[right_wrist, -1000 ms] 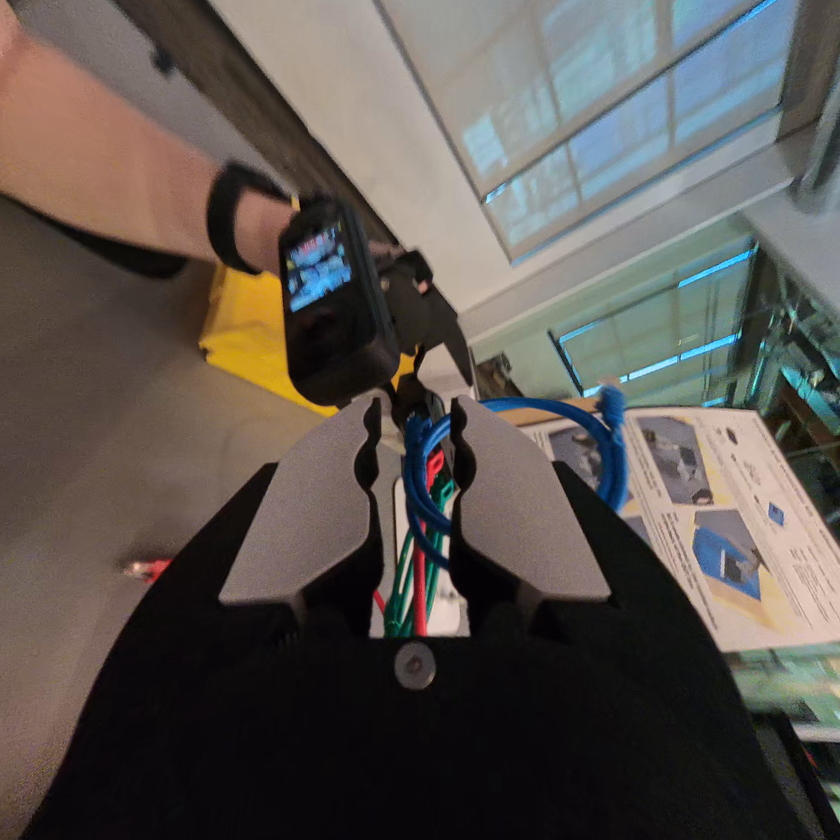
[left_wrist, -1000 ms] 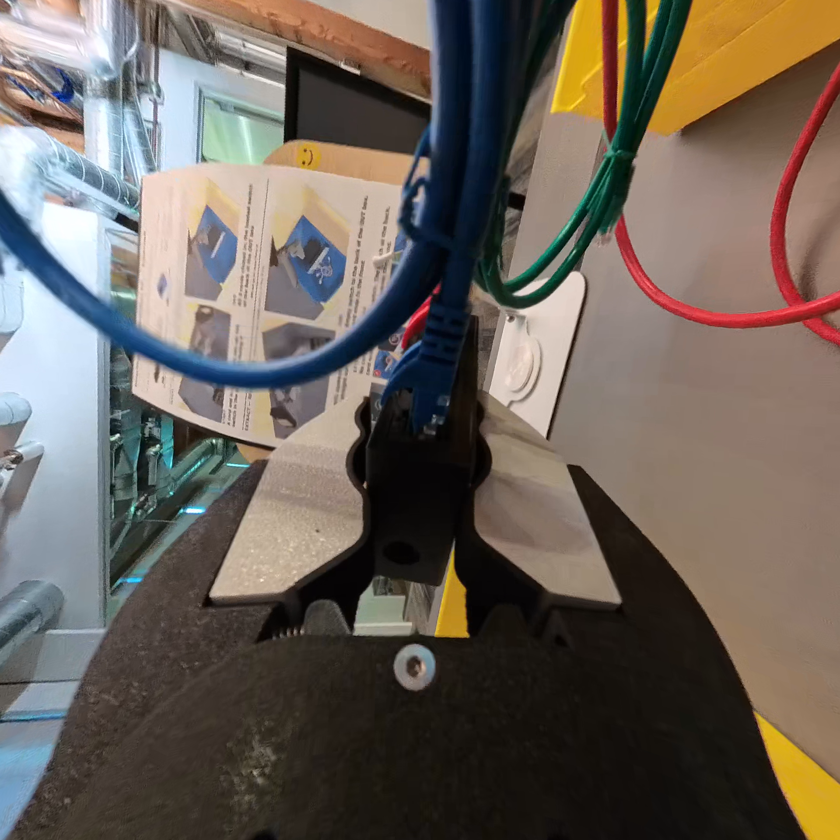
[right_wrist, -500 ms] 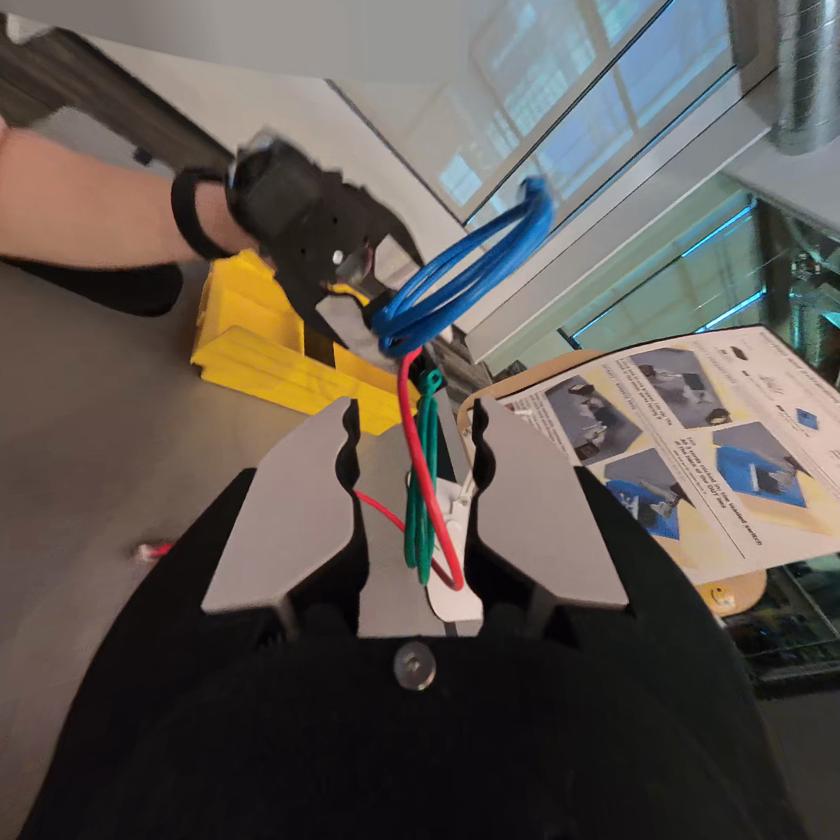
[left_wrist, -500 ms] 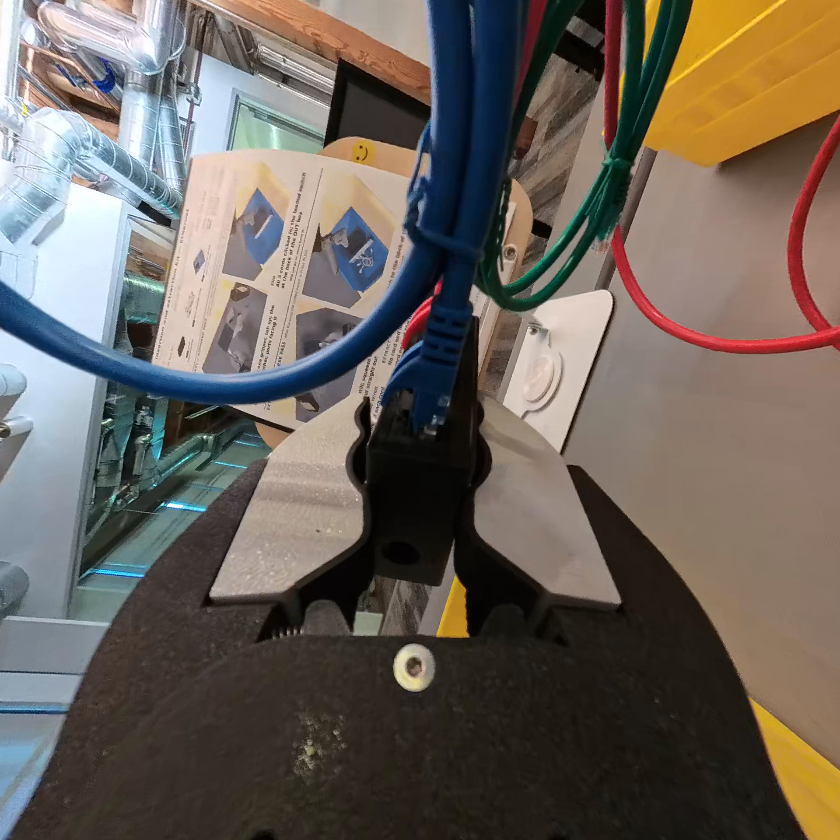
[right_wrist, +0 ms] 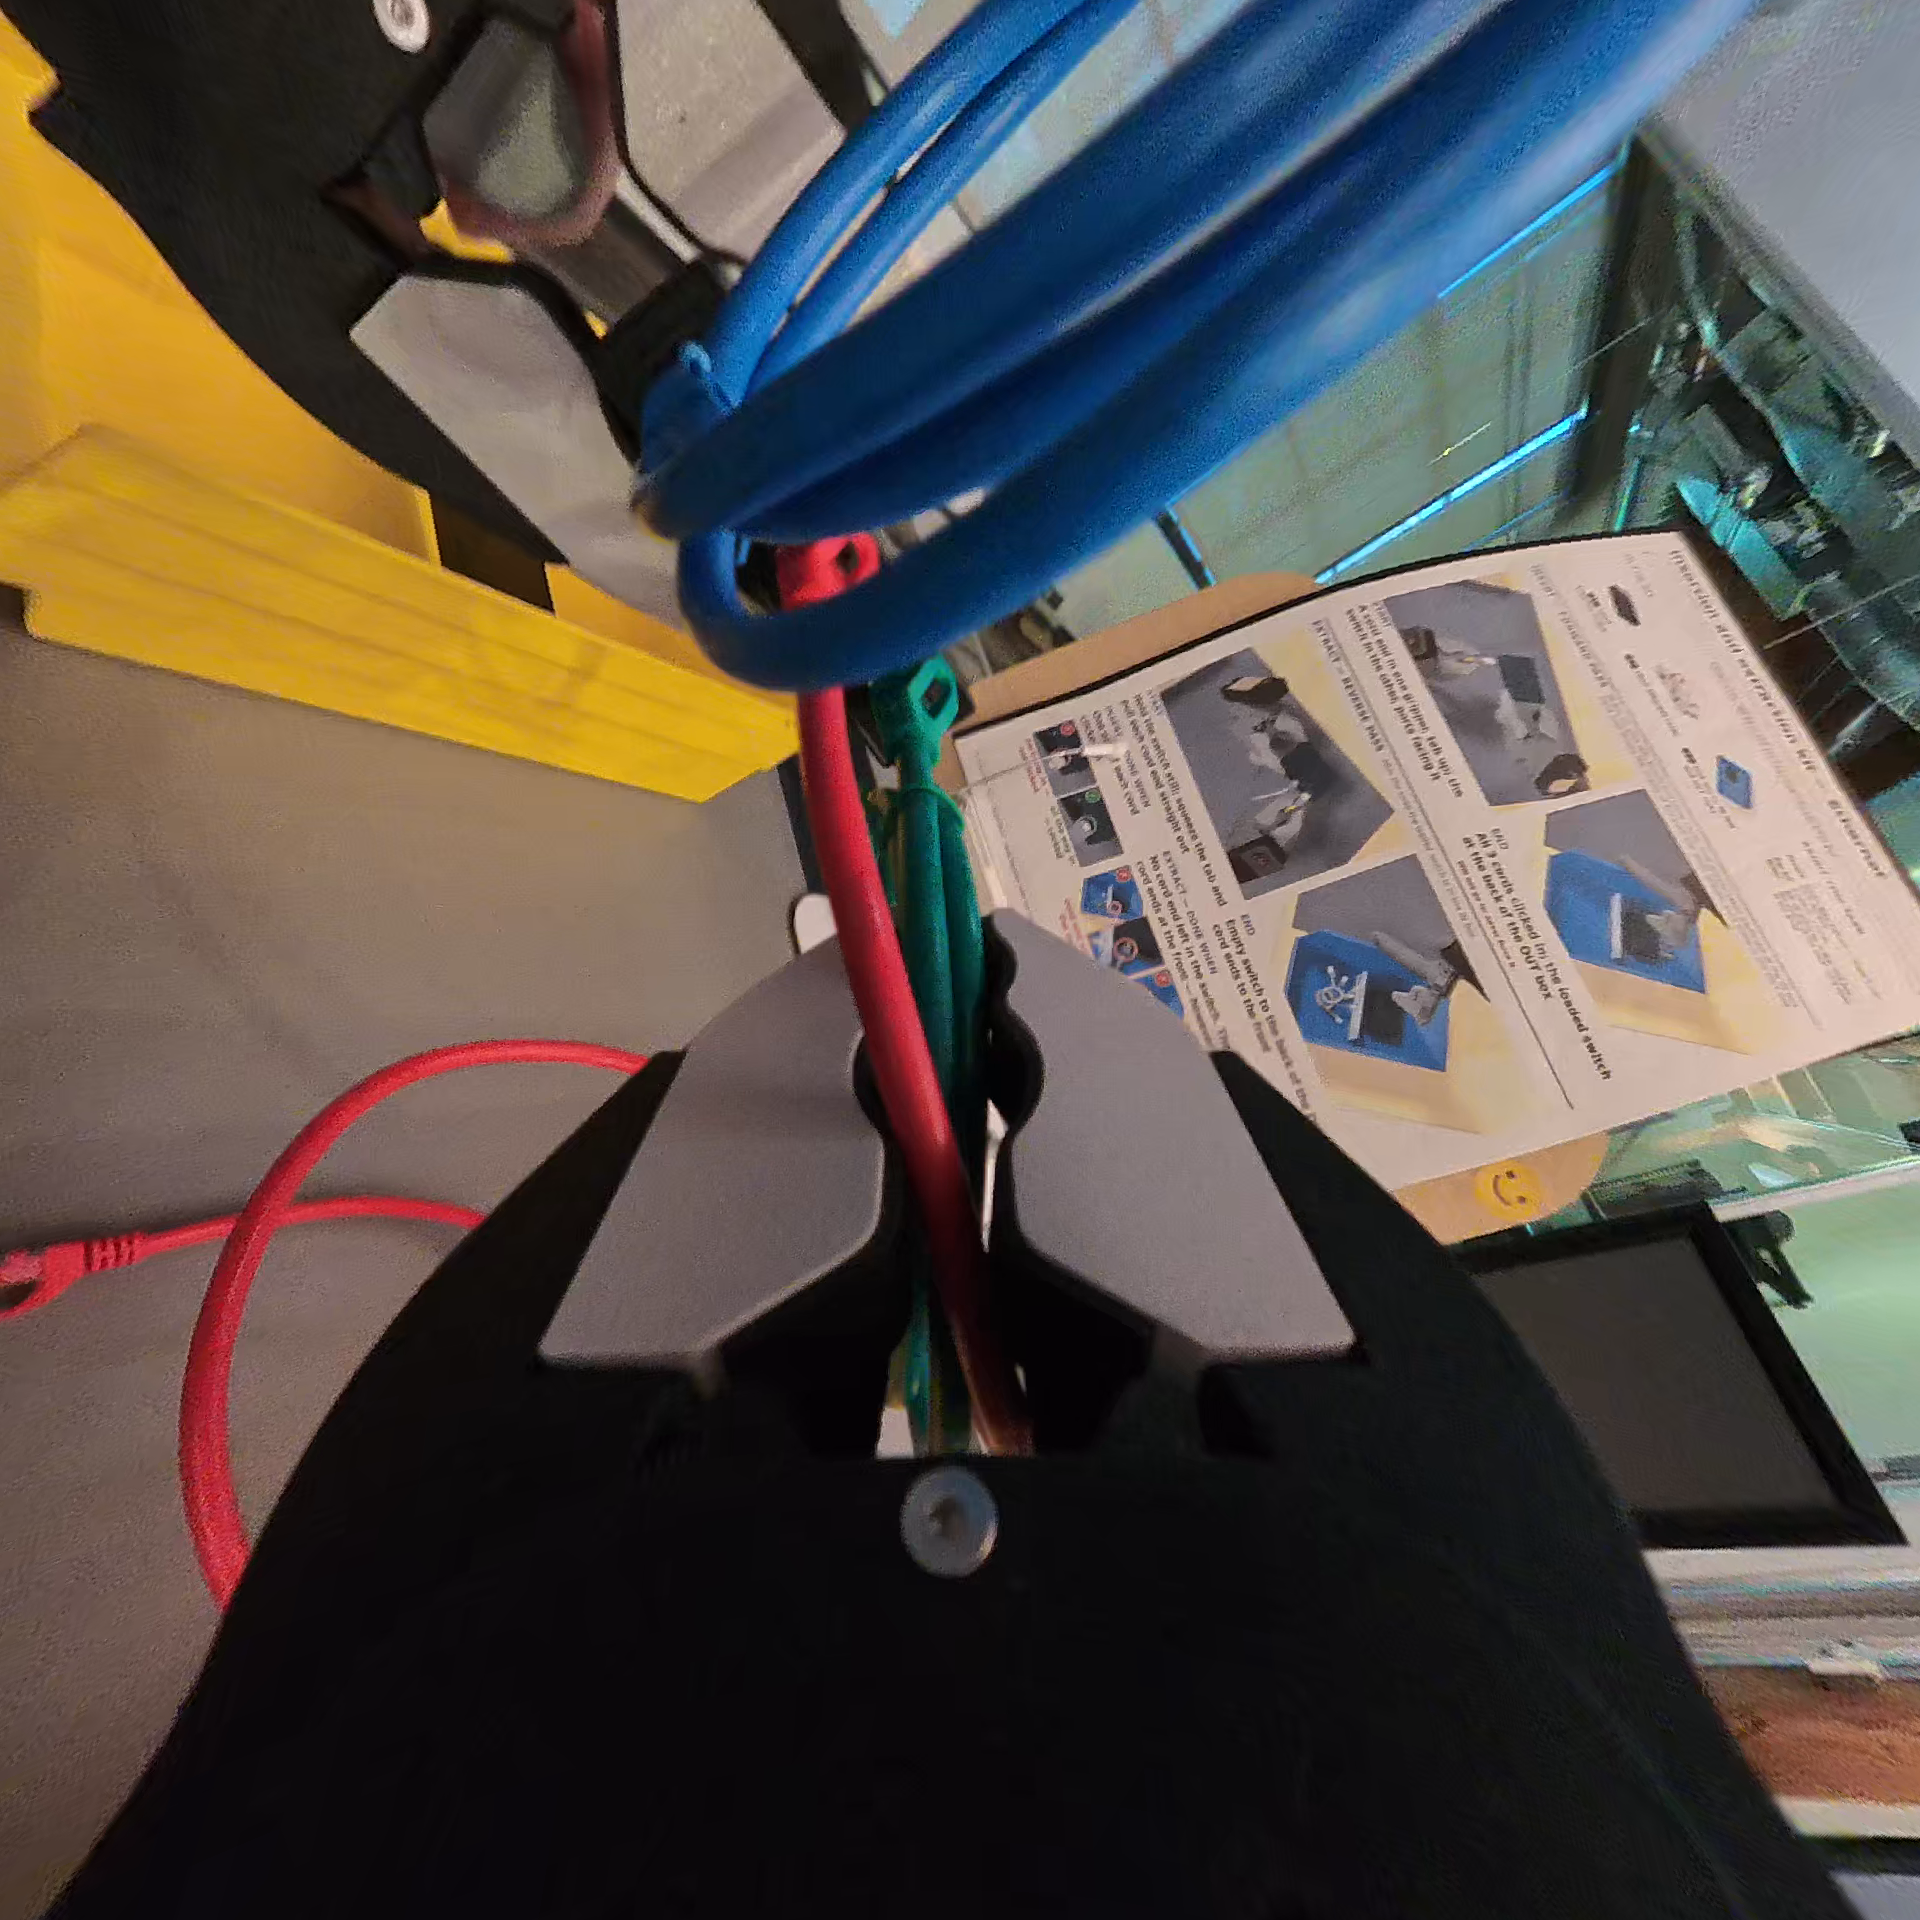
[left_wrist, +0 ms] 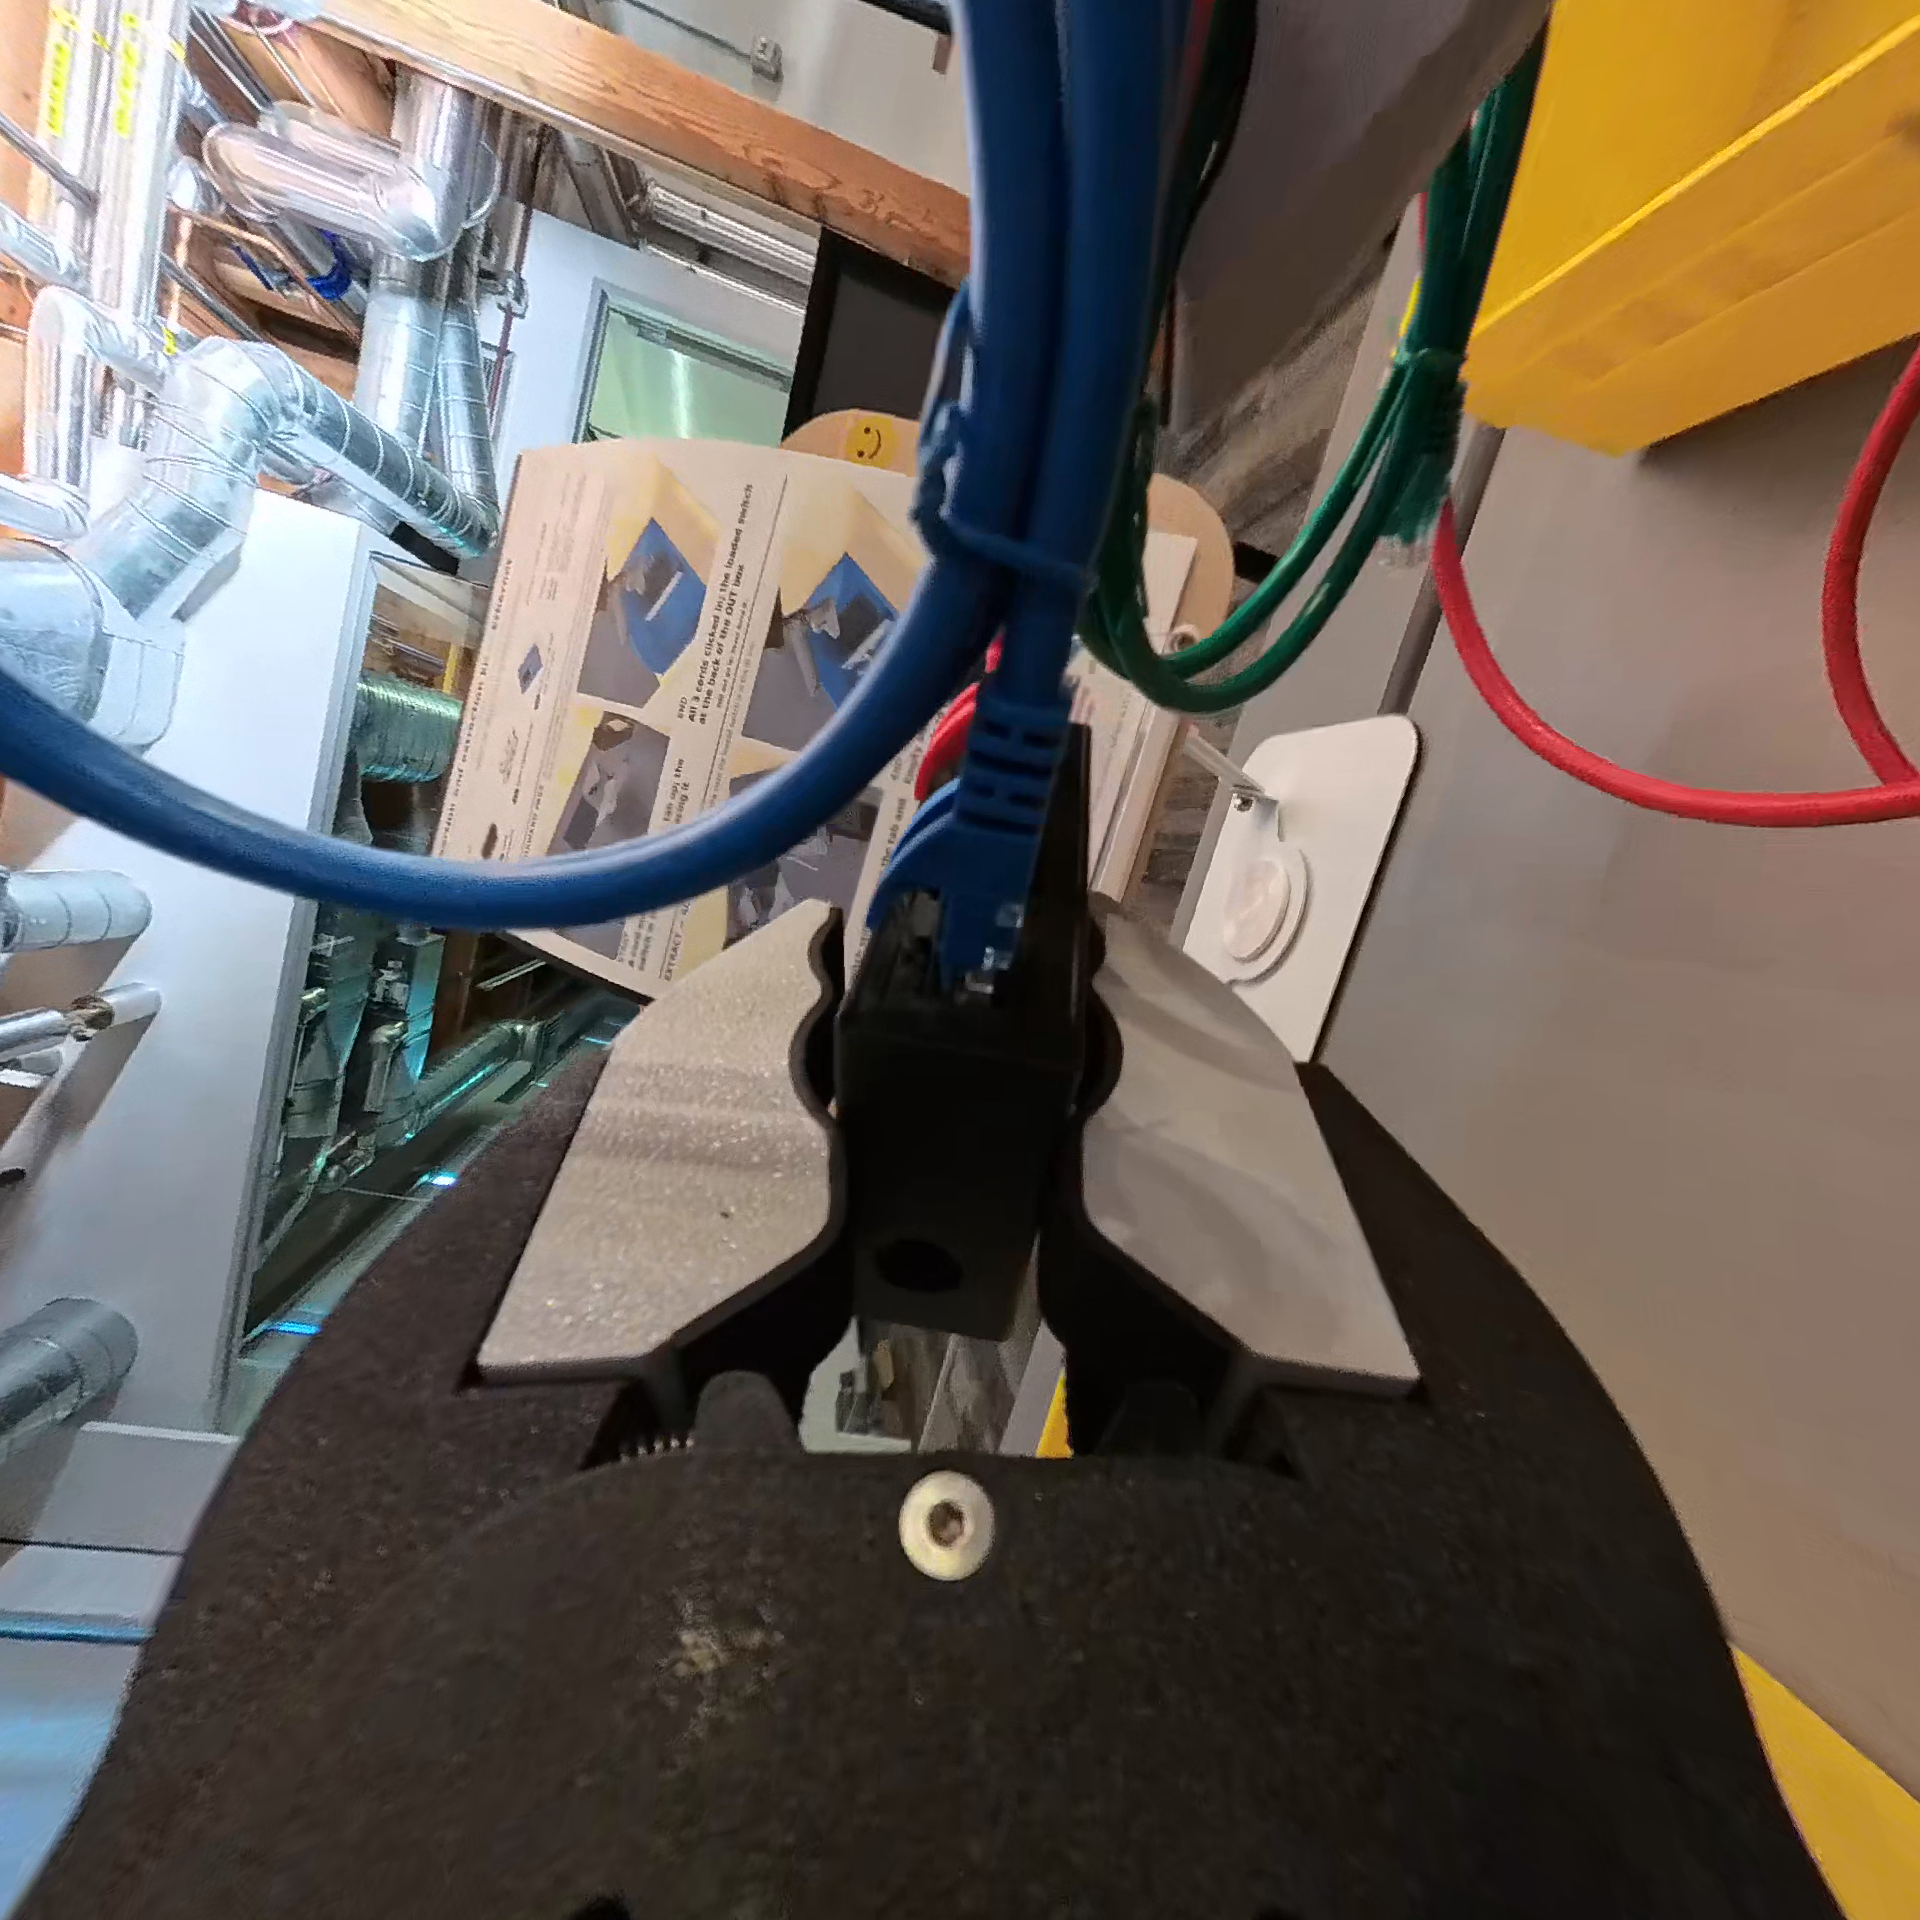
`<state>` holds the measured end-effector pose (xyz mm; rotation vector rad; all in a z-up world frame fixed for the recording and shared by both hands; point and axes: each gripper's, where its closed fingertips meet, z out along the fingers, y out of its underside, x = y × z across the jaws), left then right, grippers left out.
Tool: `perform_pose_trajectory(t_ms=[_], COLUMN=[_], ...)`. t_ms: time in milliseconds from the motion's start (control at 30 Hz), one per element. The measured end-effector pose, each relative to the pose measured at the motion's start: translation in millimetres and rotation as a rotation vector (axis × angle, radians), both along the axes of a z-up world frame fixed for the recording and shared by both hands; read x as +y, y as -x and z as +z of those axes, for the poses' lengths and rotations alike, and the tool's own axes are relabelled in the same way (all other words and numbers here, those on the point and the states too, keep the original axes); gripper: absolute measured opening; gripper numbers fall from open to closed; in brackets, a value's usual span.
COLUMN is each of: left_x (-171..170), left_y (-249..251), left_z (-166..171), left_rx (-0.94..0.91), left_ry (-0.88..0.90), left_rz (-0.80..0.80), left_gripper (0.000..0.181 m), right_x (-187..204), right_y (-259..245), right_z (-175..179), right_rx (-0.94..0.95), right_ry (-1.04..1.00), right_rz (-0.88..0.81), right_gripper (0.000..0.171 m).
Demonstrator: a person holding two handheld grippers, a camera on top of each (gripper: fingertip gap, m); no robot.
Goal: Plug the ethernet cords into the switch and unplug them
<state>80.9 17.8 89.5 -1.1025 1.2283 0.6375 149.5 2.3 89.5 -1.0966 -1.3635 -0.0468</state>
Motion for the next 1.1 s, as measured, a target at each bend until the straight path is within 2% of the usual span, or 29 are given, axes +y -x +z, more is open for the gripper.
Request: perform_pose_trajectory(t_ms=[133, 233, 400, 533, 700, 967, 1100], left_x=[-5, -14, -26, -25, -47, -30, -25], left_y=[-1, -6, -16, -18, -26, -17, -15], left_z=[11, 20, 11, 0, -1, -9, -10], left_rx=[-0.077, -0.150, -0.115, -0.078, -0.081, -0.026, -0.011], left_ry=[-0.024, -0.042, -0.039, -0.014, 0.010, 0.023, 0.020], left_rz=[-0.057, -0.185, -0.343, -0.371, -0.525, -0.405, -0.354], left_gripper=[0.051, 0.050, 0.045, 0.042, 0.040, 0.041, 0.033], right_x=[-4, -12, -18, -17, -14, -17, -14], right_y=[-2, -2, -3, -3, -2, -4, -8], right_z=[9, 17, 12, 5, -5, 4, 8], right_rx=[0.032, 0.078, 0.073, 0.039, 0.004, 0.006, -0.006], right_ry=[-0.024, -0.015, 0.020, 0.028, 0.038, -0.005, -0.036], right_rz=[0.018, 0.072, 0.133, 0.145, 0.159, 0.131, 0.091], right_gripper=[0.009, 0.009, 0.009, 0.010, 0.009, 0.009, 0.009])
